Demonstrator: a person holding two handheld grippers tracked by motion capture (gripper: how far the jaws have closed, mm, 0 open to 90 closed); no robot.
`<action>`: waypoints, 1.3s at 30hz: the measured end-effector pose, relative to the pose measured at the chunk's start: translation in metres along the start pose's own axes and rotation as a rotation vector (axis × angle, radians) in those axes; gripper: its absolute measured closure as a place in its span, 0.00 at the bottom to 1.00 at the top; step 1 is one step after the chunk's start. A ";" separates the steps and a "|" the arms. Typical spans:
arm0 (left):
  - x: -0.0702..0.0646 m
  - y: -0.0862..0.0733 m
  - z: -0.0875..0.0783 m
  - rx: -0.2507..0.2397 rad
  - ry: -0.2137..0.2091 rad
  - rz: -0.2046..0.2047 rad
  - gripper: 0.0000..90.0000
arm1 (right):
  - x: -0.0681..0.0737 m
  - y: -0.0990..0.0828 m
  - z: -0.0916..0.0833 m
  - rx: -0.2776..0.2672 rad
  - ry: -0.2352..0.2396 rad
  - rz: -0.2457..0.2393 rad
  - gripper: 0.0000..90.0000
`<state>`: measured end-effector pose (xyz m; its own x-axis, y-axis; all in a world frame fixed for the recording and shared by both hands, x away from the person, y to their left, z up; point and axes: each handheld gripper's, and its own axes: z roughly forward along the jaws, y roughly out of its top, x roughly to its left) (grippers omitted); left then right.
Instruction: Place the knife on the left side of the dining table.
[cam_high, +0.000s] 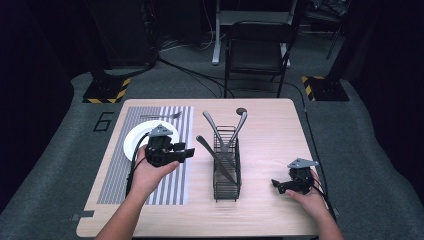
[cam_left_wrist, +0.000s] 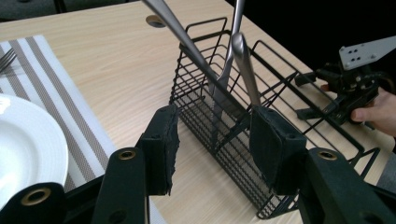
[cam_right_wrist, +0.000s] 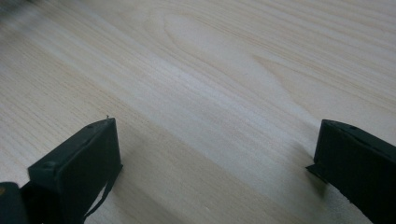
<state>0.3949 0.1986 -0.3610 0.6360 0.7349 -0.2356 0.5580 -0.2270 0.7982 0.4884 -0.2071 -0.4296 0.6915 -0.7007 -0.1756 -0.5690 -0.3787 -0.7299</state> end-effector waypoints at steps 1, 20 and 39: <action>0.000 0.002 0.000 0.001 -0.002 0.004 0.58 | 0.000 0.000 0.000 0.000 0.005 -0.001 0.00; -0.013 0.024 0.018 -0.005 -0.041 0.009 0.59 | 0.000 0.000 0.000 0.000 0.005 -0.001 0.00; -0.012 0.028 0.035 0.000 -0.039 -0.015 0.69 | 0.000 0.000 0.000 0.000 0.005 0.000 0.00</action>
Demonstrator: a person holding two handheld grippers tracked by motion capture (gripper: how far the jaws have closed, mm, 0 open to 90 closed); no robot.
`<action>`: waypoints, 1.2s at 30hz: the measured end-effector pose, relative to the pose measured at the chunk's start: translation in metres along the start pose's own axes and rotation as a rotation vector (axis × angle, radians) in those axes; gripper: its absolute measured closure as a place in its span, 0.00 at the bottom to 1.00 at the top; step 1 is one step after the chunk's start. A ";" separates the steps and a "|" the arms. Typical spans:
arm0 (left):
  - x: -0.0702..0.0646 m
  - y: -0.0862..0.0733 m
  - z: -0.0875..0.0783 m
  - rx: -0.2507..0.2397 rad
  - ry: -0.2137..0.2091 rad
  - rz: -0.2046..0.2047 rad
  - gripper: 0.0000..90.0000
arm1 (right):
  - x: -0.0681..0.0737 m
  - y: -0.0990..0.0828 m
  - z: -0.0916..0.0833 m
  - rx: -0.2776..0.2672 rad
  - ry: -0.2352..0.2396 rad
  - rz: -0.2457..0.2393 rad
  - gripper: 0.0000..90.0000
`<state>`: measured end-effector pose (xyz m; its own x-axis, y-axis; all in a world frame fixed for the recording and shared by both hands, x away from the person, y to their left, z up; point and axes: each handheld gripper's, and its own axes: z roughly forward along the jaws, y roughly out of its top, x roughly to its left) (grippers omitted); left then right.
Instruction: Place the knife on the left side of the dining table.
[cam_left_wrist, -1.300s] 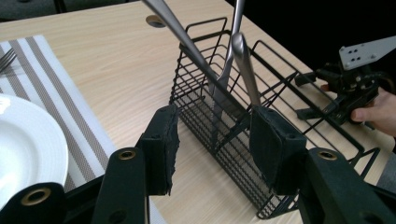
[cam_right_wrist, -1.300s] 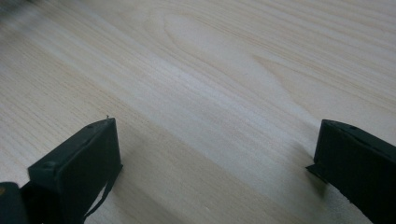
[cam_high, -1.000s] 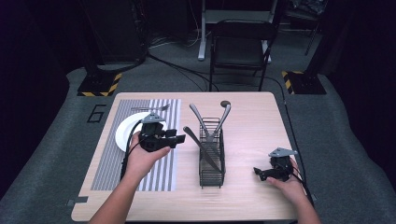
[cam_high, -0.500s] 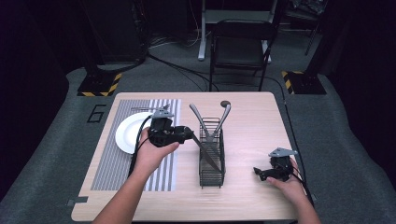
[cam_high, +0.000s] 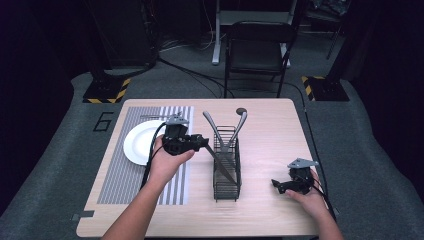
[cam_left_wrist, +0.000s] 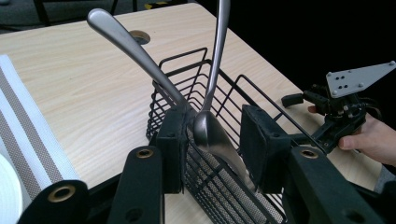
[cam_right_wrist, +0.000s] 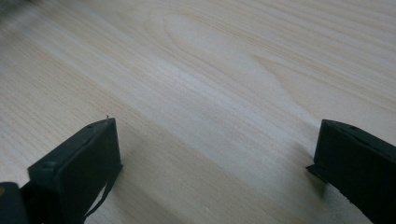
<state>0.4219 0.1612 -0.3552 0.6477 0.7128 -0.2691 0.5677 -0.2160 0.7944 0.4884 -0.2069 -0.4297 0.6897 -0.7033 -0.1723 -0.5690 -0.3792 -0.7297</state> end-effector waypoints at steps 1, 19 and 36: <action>0.000 0.000 0.000 0.002 -0.002 -0.005 0.70 | 0.000 0.000 0.000 0.000 0.000 0.000 0.00; -0.004 0.001 -0.002 0.019 -0.011 -0.029 0.83 | 0.000 0.000 0.000 0.000 0.000 0.000 0.00; -0.027 0.002 -0.011 -0.004 -0.114 -0.022 0.91 | 0.000 0.000 0.000 0.001 0.000 0.000 0.00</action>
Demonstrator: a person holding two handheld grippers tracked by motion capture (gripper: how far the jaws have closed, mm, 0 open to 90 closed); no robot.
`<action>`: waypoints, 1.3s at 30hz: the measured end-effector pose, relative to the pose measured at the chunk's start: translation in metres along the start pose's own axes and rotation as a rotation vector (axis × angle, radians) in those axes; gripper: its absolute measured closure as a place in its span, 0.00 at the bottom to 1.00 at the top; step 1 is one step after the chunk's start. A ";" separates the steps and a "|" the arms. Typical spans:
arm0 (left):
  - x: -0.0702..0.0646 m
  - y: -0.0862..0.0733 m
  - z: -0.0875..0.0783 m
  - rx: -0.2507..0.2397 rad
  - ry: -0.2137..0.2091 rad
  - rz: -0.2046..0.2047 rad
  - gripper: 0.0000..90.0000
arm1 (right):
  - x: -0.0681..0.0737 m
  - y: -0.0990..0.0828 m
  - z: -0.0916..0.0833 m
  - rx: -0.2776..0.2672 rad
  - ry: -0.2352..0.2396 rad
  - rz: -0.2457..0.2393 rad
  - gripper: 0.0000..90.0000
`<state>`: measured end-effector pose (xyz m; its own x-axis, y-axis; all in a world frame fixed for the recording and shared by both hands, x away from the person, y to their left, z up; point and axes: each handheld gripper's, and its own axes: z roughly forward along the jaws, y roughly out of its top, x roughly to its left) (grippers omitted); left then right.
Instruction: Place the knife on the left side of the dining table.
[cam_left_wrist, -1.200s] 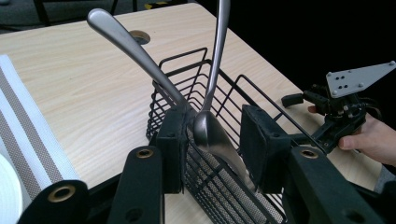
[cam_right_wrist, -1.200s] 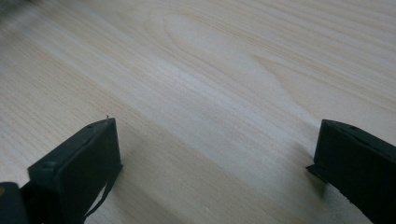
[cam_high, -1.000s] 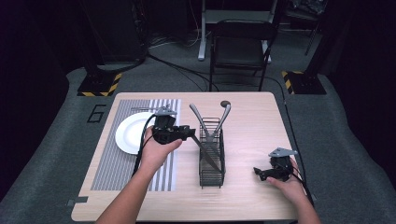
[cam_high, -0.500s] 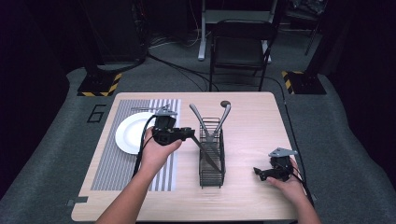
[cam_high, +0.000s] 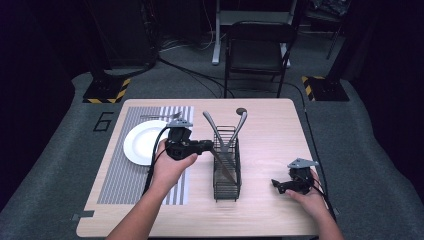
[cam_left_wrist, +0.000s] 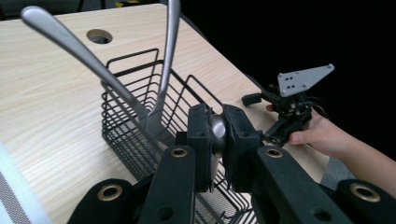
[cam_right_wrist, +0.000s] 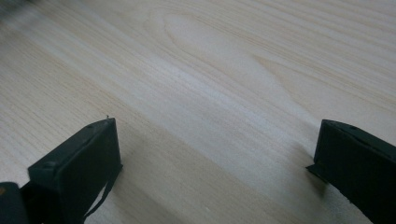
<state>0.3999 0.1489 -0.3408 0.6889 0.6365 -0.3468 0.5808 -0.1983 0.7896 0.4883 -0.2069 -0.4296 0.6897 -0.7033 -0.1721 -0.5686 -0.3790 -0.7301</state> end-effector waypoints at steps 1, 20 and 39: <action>-0.001 0.000 0.000 0.000 -0.008 0.003 0.92 | 0.000 0.000 0.000 -0.001 0.000 0.000 0.00; -0.017 0.008 0.003 0.014 0.006 0.056 0.93 | 0.000 0.000 0.000 0.001 -0.003 0.001 0.00; -0.035 0.026 -0.032 -0.062 0.028 0.090 0.93 | 0.000 0.000 0.000 0.001 0.001 0.000 0.00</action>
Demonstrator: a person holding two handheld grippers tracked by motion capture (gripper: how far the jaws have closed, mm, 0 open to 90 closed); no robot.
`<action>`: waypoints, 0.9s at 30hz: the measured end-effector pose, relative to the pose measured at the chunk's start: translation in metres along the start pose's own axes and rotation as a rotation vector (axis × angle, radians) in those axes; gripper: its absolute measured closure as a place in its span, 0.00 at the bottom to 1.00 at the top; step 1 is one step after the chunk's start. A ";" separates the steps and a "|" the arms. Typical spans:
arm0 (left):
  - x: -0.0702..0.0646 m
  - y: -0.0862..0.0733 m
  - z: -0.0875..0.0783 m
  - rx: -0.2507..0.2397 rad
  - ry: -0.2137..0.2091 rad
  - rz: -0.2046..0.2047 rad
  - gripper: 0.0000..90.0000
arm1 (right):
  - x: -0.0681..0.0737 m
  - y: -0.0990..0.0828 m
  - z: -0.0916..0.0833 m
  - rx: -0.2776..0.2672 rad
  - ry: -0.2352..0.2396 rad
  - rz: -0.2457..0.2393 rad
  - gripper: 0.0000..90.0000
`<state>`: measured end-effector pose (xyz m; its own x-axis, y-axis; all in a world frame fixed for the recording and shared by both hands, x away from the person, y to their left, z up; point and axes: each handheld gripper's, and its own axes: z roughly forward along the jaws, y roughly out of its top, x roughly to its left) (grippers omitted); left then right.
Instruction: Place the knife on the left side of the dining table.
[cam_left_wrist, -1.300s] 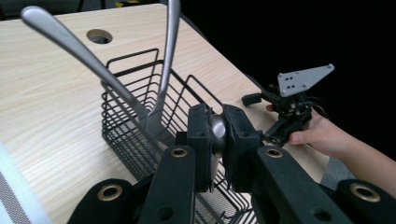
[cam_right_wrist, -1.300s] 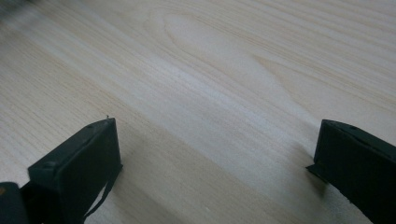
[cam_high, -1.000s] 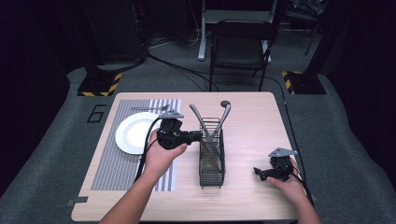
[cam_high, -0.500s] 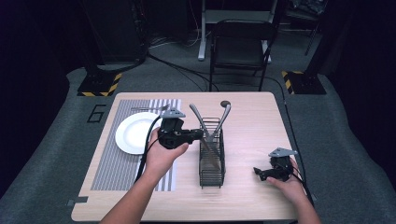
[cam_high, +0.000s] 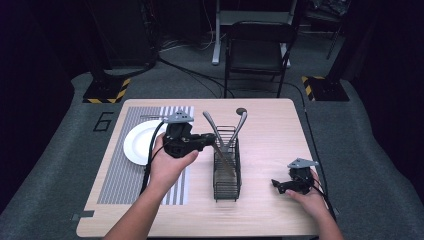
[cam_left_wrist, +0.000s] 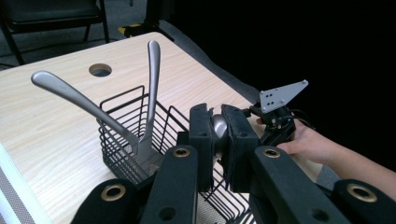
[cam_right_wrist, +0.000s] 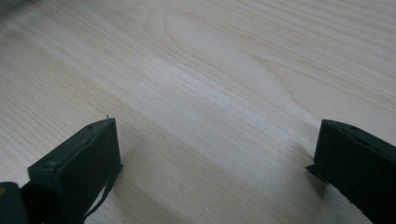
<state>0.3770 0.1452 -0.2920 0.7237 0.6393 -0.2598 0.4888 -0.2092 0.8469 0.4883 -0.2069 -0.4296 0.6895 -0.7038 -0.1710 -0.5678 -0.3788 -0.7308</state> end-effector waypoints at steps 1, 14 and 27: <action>-0.001 0.001 -0.003 -0.004 0.003 0.002 0.93 | 0.000 0.000 0.000 0.000 -0.001 -0.001 0.00; -0.006 0.011 -0.035 -0.071 0.010 0.009 0.93 | 0.000 0.000 0.000 0.000 0.000 -0.001 0.00; -0.004 0.018 -0.076 -0.135 0.034 0.012 0.93 | 0.000 0.000 0.000 -0.001 -0.001 0.000 0.00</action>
<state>0.3461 0.1950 -0.2410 0.7113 0.6623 -0.2354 0.4085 -0.1168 0.9053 0.4883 -0.2069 -0.4296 0.6899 -0.7033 -0.1714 -0.5680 -0.3792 -0.7304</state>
